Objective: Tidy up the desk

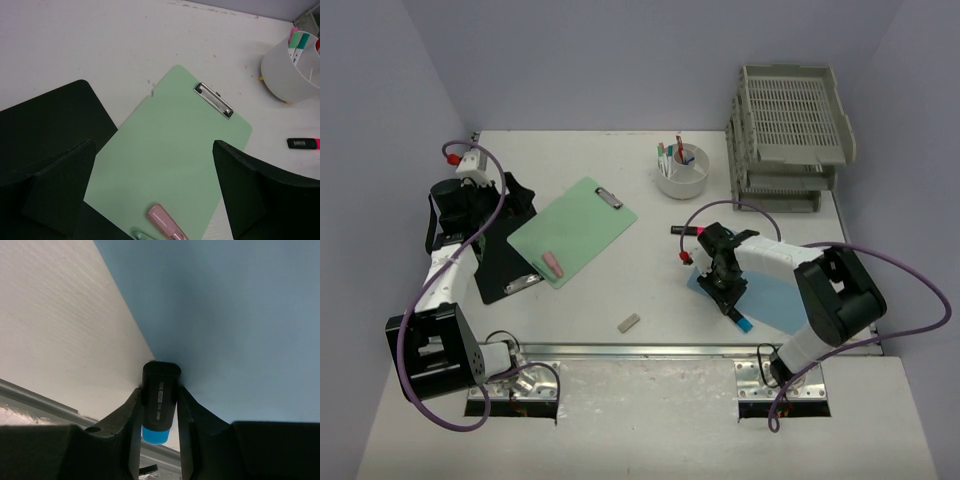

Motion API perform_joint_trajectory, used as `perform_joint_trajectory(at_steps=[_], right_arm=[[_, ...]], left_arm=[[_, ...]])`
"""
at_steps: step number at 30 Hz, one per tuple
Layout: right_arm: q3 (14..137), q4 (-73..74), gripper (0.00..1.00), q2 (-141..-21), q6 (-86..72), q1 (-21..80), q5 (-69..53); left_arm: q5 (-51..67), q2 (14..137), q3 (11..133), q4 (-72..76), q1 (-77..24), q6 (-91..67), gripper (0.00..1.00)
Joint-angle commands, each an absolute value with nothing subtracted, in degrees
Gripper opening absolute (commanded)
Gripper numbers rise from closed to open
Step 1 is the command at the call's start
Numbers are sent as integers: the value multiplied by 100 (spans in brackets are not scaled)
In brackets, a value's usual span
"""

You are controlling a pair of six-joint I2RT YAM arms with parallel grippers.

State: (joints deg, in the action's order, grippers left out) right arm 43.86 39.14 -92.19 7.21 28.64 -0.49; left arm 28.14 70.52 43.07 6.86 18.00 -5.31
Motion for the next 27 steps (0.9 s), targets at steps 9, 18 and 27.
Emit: perform_joint_trajectory(at_steps=[9, 18, 27], right_arm=[[5548, 3334, 0, -8122, -47, 2714, -1258], [6936, 3610, 0, -8676, -1145, 2180, -3229], [6917, 3533, 0, -9432, -2525, 1969, -5417]], left_arm=[[3455, 6526, 5162, 292, 1226, 519, 100], [3258, 5564, 4655, -454, -1889, 3486, 95], [3100, 5744, 4703, -2194, -4750, 7295, 60]])
